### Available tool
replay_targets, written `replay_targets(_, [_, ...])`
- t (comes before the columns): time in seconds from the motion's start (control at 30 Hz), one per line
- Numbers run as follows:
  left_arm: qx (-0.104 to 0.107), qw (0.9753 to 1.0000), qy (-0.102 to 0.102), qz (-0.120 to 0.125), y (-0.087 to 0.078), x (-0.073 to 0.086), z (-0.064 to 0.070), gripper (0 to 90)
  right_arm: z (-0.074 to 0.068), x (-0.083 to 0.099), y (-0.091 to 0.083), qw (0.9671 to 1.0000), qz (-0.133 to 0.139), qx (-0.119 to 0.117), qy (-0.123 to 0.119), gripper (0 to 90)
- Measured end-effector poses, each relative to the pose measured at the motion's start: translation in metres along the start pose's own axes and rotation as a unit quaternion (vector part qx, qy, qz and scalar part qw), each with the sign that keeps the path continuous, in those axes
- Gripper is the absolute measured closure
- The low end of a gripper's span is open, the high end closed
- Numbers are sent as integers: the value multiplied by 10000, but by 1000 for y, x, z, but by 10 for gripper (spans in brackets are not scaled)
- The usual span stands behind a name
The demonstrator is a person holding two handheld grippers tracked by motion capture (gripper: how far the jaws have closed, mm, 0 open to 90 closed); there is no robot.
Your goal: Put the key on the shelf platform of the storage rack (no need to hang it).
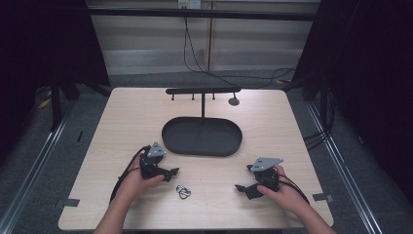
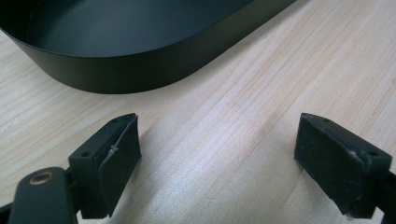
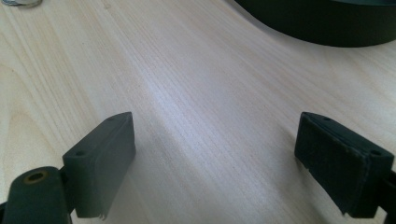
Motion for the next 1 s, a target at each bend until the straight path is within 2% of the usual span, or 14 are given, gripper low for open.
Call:
replay_targets(0.4, [-11,10000,-23,-3,-1,0,0,142,0,0,0,10000,1,0,-3,120])
replay_targets(0.53, [-22,9999,-126,-67,-4,0,-1,207,0,0,0,10000,-1,0,-2,120])
replay_targets(0.57, [35,9997,-188,-148,-6,0,0,207,0,0,0,10000,-1,0,-2,120])
replay_targets(0.63, [26,9983,-154,-561,-11,-2,0,225,0,0,0,10000,0,0,1,120])
replay_targets(0.7, [66,9970,-116,-761,-12,-3,3,241,0,0,0,10000,-1,0,-2,120])
replay_targets(0.73, [51,9960,-53,-889,-13,-4,3,241,0,0,0,10000,-1,0,0,120])
replay_targets(0.77, [28,9945,-73,-1041,-14,-5,4,249,0,0,0,10000,-1,0,-2,120])
replay_targets(0.8, [28,9945,-73,-1041,-14,-5,4,250,0,0,0,10000,-1,0,-2,120])
replay_targets(0.83, [100,9918,-65,-1274,-15,-6,6,251,0,0,0,10000,-1,1,-1,120])
replay_targets(0.87, [100,9918,-65,-1274,-15,-6,6,251,0,0,0,10000,0,0,-1,120])
replay_targets(0.9, [105,9896,-46,-1436,-16,-7,8,252,0,0,0,10000,0,0,-1,120])
replay_targets(1.0, [151,9887,-93,-1490,-17,-7,9,253,0,0,0,10000,-1,0,0,120])
Point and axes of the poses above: each handheld gripper's, and its own axes: y roughly forward along the jaws, x roughly out of its underside, z roughly to its right, the point moved 5 cm from there along y, roughly forward along the jaws, and after that the axes turned 2 degrees about -z, right-handed, at the moved point
